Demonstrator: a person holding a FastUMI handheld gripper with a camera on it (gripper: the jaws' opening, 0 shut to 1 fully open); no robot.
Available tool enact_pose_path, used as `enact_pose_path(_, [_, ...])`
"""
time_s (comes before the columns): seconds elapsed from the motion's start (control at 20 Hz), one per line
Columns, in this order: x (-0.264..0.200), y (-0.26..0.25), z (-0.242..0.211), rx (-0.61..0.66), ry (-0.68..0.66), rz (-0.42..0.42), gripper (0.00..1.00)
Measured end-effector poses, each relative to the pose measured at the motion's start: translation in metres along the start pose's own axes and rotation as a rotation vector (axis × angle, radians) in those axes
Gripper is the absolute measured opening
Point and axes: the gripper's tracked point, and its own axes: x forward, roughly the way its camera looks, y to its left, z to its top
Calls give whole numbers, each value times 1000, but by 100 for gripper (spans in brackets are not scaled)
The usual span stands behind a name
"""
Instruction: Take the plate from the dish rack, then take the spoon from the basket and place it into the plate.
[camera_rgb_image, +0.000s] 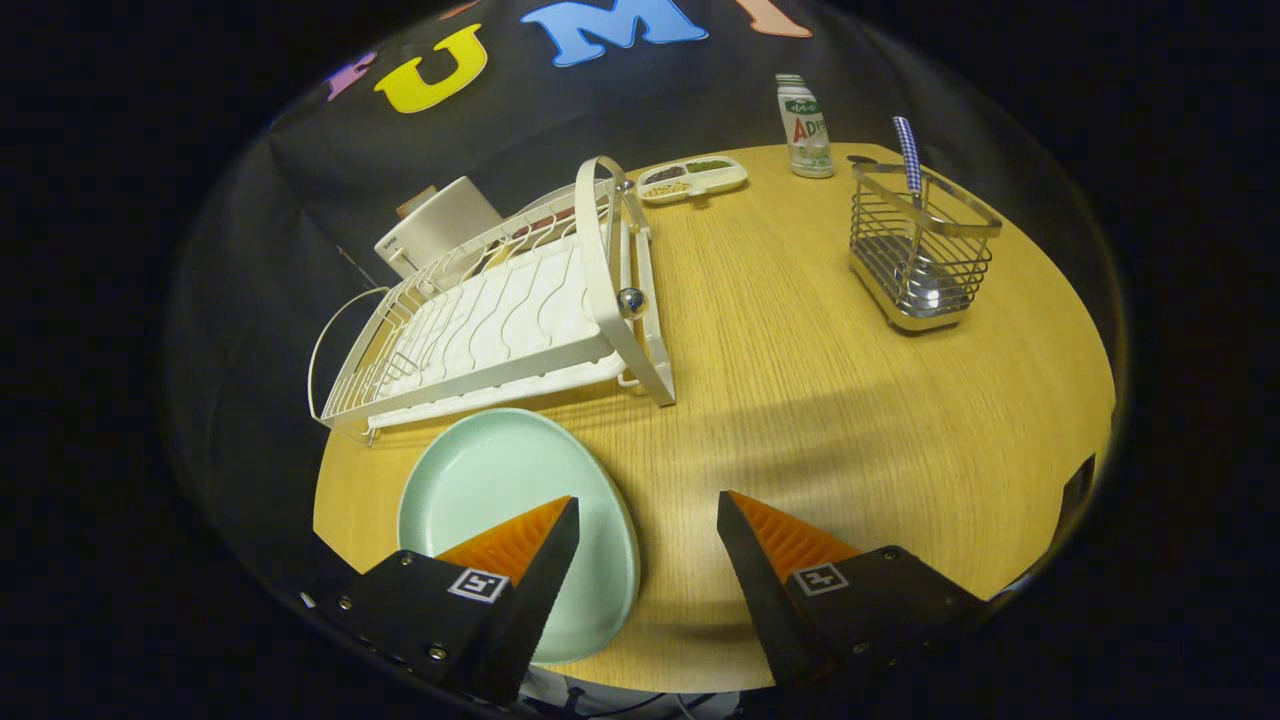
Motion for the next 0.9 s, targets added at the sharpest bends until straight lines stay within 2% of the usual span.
enact_pose_path(0.15, [-22, -19, 25, -78, -83, -111, 88])
enact_pose_path(0.3, [-56, -45, 70, -138, -226, -285, 86])
enact_pose_path(0.45, [-97, -71, 125, -145, -374, -457, 86])
enact_pose_path(0.65, [-132, -108, 184, -141, -476, -663, 86])
enact_pose_path(0.75, [-131, -125, 204, -114, -490, -702, 86])
enact_pose_path(0.9, [-113, -142, 219, -65, -475, -716, 85])
